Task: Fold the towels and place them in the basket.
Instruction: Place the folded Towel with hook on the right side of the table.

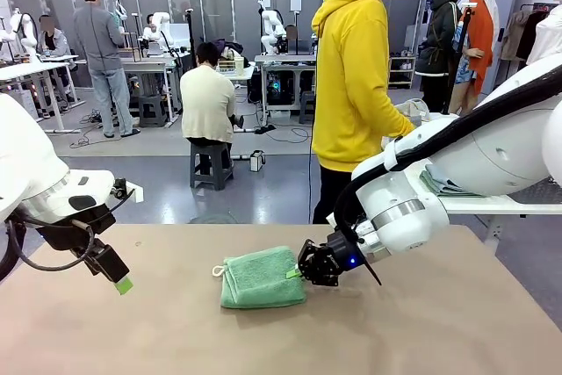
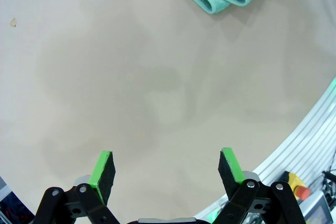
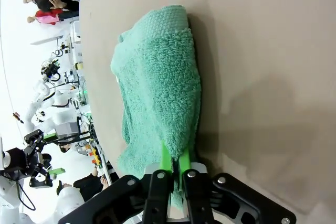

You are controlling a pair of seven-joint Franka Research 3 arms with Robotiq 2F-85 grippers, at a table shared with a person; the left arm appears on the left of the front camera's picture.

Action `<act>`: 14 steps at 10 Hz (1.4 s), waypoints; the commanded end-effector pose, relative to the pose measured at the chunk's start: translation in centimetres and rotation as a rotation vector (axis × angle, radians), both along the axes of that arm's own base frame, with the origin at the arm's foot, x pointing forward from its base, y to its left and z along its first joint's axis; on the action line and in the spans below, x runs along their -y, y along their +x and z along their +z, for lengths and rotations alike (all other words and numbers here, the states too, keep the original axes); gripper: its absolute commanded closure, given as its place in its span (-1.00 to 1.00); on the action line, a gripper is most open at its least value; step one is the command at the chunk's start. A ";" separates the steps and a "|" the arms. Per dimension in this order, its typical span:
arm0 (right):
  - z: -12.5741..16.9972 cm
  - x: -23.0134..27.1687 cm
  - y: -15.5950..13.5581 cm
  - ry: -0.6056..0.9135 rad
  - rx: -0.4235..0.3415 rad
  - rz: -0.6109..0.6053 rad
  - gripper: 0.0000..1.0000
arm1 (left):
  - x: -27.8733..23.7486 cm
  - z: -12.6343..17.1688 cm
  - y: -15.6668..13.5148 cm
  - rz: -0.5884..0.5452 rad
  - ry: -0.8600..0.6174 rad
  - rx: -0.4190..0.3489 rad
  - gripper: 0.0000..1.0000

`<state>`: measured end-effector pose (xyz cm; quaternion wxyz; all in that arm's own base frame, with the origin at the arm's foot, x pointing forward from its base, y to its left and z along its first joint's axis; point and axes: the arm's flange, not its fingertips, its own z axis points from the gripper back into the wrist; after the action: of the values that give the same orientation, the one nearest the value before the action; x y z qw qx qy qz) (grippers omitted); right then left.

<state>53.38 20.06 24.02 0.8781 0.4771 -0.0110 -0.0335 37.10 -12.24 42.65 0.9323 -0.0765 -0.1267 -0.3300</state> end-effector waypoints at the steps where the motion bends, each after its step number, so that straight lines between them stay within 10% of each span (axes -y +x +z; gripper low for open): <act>1: 0.6 2.6 -0.9 -0.042 0.050 0.035 0.89 | 0.0 -0.1 0.0 0.004 0.011 0.002 -1.00; 14: 3.8 29.6 1.3 -0.335 0.136 -0.040 0.89 | 0.0 -0.1 0.0 0.004 0.011 0.002 -1.00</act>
<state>53.80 -9.36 28.47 0.9332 0.3492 -0.0847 -0.0097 37.10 -12.24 42.65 0.9323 -0.0766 -0.1267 -0.3300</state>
